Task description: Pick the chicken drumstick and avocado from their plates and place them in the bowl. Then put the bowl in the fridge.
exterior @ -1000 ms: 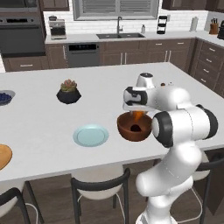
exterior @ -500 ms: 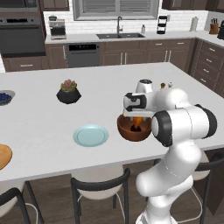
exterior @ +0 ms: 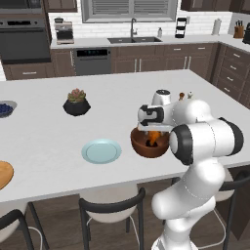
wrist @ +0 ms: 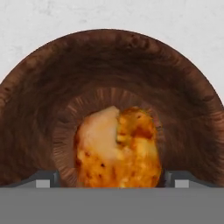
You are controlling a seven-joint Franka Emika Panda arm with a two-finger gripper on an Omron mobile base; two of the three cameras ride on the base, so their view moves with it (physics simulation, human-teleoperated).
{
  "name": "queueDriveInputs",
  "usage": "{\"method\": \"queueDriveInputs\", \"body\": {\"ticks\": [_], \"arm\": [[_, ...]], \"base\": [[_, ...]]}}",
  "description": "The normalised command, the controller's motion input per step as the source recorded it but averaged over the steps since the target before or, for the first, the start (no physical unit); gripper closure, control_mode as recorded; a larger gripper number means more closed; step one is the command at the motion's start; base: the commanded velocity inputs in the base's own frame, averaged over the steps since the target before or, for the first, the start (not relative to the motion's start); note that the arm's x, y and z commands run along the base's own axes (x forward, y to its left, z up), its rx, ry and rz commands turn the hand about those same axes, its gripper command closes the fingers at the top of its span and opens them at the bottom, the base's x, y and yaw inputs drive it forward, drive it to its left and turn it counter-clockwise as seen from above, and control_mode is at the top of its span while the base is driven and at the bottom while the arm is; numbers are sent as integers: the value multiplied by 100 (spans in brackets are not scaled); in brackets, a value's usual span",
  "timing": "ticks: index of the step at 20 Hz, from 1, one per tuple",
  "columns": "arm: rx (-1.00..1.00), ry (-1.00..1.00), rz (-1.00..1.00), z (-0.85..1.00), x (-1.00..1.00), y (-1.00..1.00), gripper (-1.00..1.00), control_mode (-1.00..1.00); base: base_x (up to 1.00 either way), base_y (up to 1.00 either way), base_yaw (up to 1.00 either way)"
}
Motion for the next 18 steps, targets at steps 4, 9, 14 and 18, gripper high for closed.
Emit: {"method": "queueDriveInputs", "body": {"ticks": [4, 9, 14, 18], "arm": [[-1, -2, 1, 13, 12, 0, -100, -100], [0, -1, 0, 21, -2, -18, -100, -100], [-10, -4, 0, 31, -27, 13, -100, -100], [-38, 3, 16, 28, 8, 96, -100, -100]], "base": [[0, 0, 0], [0, 0, 0], [0, 0, 0], [0, 0, 0]]}}
